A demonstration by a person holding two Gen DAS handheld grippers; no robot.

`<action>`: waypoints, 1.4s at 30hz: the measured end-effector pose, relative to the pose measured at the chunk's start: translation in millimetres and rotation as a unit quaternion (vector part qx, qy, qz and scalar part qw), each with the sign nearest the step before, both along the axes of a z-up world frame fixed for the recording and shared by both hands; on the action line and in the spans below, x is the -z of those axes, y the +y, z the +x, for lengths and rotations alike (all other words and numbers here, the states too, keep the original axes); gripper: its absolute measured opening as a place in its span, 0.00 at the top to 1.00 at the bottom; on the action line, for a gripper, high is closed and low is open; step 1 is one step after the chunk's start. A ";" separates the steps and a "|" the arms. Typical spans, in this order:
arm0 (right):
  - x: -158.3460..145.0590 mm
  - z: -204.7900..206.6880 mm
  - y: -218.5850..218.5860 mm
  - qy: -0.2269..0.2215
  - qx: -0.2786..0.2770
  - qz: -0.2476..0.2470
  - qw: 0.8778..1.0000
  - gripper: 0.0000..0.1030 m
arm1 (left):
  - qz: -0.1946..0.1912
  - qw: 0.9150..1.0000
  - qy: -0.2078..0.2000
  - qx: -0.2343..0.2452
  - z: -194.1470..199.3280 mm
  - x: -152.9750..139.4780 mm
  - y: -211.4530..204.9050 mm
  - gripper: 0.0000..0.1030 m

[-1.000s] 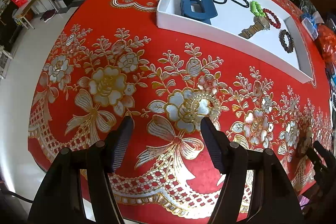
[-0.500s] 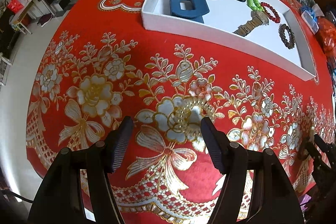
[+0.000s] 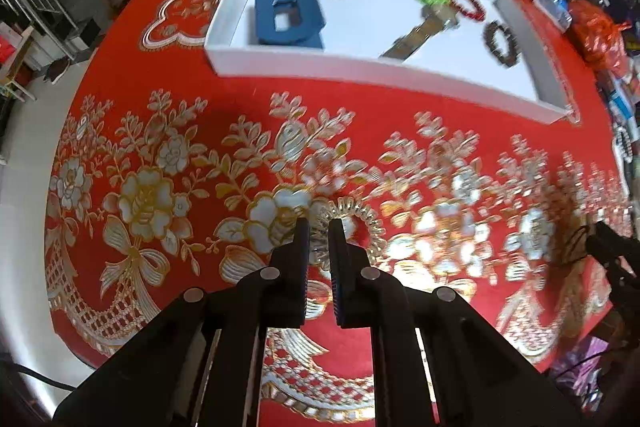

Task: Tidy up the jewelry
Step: 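Grasp the black hair tie with beige ornament with the right while the left grasps the pearl coil tie, then carry both hair ties over the white tray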

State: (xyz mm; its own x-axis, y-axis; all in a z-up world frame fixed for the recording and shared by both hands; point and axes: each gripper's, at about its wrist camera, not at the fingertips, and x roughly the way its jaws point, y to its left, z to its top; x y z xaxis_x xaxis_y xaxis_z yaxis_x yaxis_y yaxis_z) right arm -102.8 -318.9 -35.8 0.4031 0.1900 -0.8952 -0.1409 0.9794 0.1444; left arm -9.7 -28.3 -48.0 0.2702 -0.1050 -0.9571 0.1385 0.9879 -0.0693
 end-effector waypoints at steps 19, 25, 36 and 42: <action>-77.5 52.6 32.8 -0.078 -0.019 0.022 0.997 0.66 | -0.037 0.997 -0.062 0.014 31.9 -79.7 -12.4 0.92; -84.8 79.2 45.7 -0.084 -0.027 0.026 0.996 0.66 | -0.025 0.997 -0.072 0.020 50.7 -85.7 -22.4 0.92; -82.0 124.8 57.2 -0.078 -0.025 0.032 0.996 0.66 | -0.011 0.997 -0.075 0.026 88.6 -83.3 -34.0 0.92; -70.6 150.1 62.2 -0.065 -0.020 0.038 0.997 0.66 | 0.000 0.997 -0.068 0.026 111.1 -74.0 -35.7 0.92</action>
